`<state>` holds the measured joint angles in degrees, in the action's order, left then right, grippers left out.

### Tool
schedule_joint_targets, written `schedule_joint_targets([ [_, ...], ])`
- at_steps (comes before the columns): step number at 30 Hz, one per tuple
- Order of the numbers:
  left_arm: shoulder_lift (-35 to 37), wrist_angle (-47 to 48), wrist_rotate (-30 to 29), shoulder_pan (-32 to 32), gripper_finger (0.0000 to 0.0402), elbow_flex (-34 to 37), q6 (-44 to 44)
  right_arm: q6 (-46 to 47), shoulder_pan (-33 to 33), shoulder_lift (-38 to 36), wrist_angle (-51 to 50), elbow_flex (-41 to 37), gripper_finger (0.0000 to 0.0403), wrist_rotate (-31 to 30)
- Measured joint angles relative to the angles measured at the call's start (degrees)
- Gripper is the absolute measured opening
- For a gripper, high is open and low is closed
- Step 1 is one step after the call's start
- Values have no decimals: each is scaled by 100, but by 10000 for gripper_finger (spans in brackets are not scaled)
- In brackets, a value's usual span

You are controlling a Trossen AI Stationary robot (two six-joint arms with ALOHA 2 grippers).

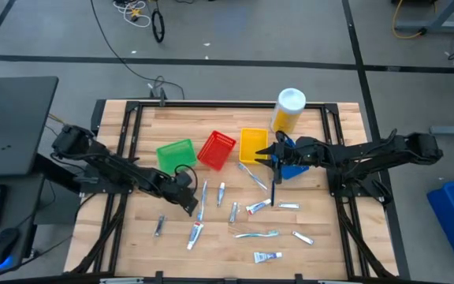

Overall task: Pick & Place Travel size toiletries
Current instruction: Put the blue razor into the green bin

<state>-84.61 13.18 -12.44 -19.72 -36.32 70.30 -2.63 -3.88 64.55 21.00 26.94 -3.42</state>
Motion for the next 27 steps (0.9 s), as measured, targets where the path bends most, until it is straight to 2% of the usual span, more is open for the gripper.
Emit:
schedule_joint_targets([
  [10,2,153,-183,163,155,0,0,20,0,0,-40,0,141,1],
  [18,2,335,154,372,107,22,-155,21,0,0,-64,-2,125,2],
  [27,5,389,150,507,50,22,-455,22,0,0,-65,-2,120,4],
])
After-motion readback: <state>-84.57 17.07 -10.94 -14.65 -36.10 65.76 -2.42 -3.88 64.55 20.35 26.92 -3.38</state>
